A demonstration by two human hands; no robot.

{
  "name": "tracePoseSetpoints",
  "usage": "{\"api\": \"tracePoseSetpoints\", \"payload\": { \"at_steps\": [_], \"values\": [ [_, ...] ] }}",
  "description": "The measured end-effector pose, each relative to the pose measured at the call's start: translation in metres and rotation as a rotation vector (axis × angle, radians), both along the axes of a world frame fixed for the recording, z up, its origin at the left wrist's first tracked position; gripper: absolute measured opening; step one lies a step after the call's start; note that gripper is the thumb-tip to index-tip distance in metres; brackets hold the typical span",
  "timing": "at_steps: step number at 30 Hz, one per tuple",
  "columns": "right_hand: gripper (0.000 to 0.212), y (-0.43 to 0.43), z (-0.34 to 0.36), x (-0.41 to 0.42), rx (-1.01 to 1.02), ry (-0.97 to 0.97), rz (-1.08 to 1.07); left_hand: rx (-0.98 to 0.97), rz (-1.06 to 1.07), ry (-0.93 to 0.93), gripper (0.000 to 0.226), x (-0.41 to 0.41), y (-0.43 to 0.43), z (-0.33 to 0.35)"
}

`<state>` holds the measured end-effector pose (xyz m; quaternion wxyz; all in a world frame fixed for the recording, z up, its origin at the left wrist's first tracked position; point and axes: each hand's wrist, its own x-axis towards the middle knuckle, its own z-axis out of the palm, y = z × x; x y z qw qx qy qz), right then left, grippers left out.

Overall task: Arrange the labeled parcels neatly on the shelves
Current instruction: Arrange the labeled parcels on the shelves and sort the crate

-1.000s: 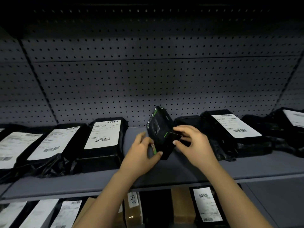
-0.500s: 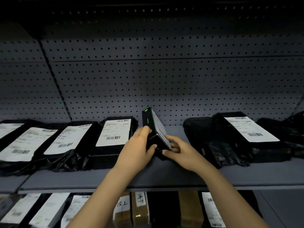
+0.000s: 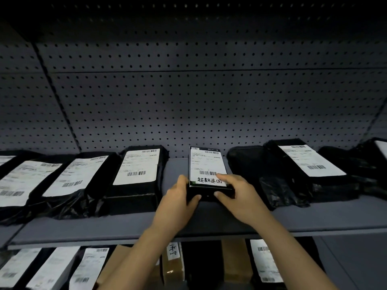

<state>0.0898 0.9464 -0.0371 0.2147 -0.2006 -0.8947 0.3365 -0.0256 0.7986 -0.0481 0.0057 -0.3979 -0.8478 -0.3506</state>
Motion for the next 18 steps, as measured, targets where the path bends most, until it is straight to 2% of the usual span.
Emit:
{"api": "tracePoseSetpoints", "payload": {
  "at_steps": [2, 4, 6, 8, 12, 18],
  "values": [
    [0.051, 0.0009, -0.0002, 0.0004, -0.050, -0.016, -0.008, -0.027, 0.009, -0.015, 0.031, -0.0020, -0.0008, -0.0024],
    [0.048, 0.0021, 0.0012, 0.0003, -0.187, -0.010, -0.040, -0.039, 0.022, -0.075, 0.034, -0.0054, -0.0018, -0.0025],
    [0.033, 0.0031, 0.0039, -0.0008, -0.290, -0.014, -0.080, -0.015, 0.029, -0.170, 0.041, -0.0082, -0.0022, -0.0013],
    [0.023, 0.0046, 0.0056, -0.0019, -0.297, -0.079, -0.088, -0.011, 0.032, -0.233, 0.051, -0.0098, -0.0002, 0.0010],
    [0.030, 0.0041, 0.0061, -0.0046, -0.317, -0.113, -0.088, 0.007, 0.014, -0.243, 0.040, -0.0091, 0.0049, 0.0035],
    [0.014, 0.0054, -0.0003, -0.0025, -0.490, -0.009, -0.073, 0.149, -0.015, -0.289, 0.035, -0.0059, 0.0034, -0.0026]
  ]
}}
